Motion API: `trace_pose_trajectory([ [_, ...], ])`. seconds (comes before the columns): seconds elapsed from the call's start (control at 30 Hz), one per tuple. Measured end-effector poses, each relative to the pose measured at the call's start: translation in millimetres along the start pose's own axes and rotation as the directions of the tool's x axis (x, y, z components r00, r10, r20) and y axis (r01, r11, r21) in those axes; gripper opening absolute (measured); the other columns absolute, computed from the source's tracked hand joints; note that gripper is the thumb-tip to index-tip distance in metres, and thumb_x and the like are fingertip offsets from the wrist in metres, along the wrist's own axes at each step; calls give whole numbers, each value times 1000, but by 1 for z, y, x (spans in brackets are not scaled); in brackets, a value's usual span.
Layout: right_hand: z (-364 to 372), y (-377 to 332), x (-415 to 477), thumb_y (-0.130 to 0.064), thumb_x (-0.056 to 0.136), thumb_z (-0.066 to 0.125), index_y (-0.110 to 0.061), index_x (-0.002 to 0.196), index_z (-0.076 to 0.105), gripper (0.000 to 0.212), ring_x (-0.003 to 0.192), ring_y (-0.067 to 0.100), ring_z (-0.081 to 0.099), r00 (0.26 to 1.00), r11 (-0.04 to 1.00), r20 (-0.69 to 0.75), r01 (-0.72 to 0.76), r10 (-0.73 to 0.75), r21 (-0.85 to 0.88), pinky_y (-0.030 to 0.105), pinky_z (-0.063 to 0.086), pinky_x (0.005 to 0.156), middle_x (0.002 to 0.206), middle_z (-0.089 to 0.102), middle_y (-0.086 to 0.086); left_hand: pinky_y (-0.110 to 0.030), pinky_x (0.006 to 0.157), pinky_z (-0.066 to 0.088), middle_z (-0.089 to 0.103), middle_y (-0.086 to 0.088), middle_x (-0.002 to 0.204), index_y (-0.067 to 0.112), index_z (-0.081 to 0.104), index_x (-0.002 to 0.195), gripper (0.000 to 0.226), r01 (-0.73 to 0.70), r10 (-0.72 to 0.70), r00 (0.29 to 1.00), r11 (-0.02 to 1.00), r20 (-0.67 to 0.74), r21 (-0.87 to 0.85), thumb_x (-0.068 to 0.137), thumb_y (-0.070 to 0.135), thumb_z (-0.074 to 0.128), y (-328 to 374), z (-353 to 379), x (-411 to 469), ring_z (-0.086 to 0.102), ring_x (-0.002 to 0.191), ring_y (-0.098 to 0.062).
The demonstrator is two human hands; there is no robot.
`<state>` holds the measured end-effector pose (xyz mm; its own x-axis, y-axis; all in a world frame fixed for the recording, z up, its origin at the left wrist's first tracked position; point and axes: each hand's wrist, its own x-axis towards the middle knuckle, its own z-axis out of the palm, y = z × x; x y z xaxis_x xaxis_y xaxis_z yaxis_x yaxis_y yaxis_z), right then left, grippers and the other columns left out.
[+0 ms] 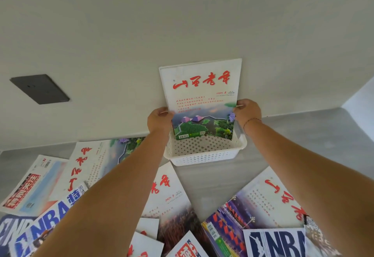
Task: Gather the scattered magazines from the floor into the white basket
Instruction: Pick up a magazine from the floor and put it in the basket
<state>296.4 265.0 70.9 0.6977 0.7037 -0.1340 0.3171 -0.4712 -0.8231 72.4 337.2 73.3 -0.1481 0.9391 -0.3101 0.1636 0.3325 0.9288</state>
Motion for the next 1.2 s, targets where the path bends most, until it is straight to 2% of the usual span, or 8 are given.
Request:
trace_pose_trajectory([
  [0.1, 0, -3, 1, -4, 89, 44, -6, 115, 64, 33, 99, 31, 61, 1000, 1000, -3, 10, -10, -17, 33, 49, 90, 113, 66, 17, -35, 87, 55, 69, -8, 109, 11, 68, 111, 26, -24, 24, 1000, 999, 4, 27, 86, 11, 62, 4, 3, -1, 65, 93, -27],
  [0.27, 12, -10, -11, 3, 89, 31, -8, 120, 59, 44, 105, 33, 59, 987, 999, 152, 54, -53, -2, 42, 49, 95, 122, 61, 16, -17, 56, 40, 66, -2, 91, 13, 72, 102, 21, -108, 122, 990, 975, -64, 192, 90, 16, 55, 6, 1, 3, 55, 76, -21],
  [0.47, 16, -12, -17, 10, 86, 29, -15, 121, 54, 50, 114, 31, 54, 985, 998, 163, 52, -56, 32, 38, 47, 96, 130, 54, 11, -29, 70, 48, 63, -7, 75, 19, 67, 73, 20, -116, 125, 992, 964, -24, 240, 88, 14, 56, 3, -2, 10, 50, 67, -23],
  [0.77, 10, -19, -22, 12, 84, 31, -12, 129, 45, 53, 99, 20, 48, 969, 992, 219, 99, -115, 83, 26, 38, 82, 132, 52, 10, -32, 82, 52, 70, -11, 95, 14, 73, 97, 20, -92, 83, 996, 954, 46, 286, 90, 16, 55, 6, -9, 9, 55, 75, -23],
  [0.93, 5, -14, -37, -1, 93, 39, -2, 130, 40, 37, 116, 33, 50, 970, 991, 206, 132, -130, 3, 31, 41, 86, 134, 47, 18, -29, 74, 41, 60, -3, 81, 17, 63, 77, 18, -157, 123, 985, 931, 123, 330, 90, 14, 50, -1, -26, -6, 52, 81, -26],
  [1.07, 6, -8, -70, 2, 87, 46, -9, 113, 49, 28, 115, 28, 51, 964, 969, 99, 245, -247, 34, 18, 38, 88, 126, 51, 19, -25, 100, 35, 55, -7, 133, 10, 55, 128, 39, -158, 147, 987, 944, 62, 290, 90, 21, 55, -22, -66, -28, 50, 122, -24],
  [1.13, 10, -3, -98, 0, 85, 49, -7, 118, 49, 34, 119, 23, 48, 953, 958, 92, 284, -288, 46, 27, 39, 102, 131, 46, 15, -15, 87, 42, 60, -7, 124, 10, 55, 128, 40, -153, 152, 988, 944, 27, 293, 90, 21, 54, -37, -94, -40, 56, 112, -24],
  [1.2, 19, 7, -134, -4, 86, 52, -8, 129, 45, 44, 124, 20, 44, 940, 946, 107, 322, -324, 37, 33, 37, 108, 136, 42, 11, -22, 63, 47, 65, -7, 96, 9, 64, 107, 24, -140, 138, 990, 944, 31, 299, 89, 19, 53, -57, -126, -55, 59, 90, -24],
])
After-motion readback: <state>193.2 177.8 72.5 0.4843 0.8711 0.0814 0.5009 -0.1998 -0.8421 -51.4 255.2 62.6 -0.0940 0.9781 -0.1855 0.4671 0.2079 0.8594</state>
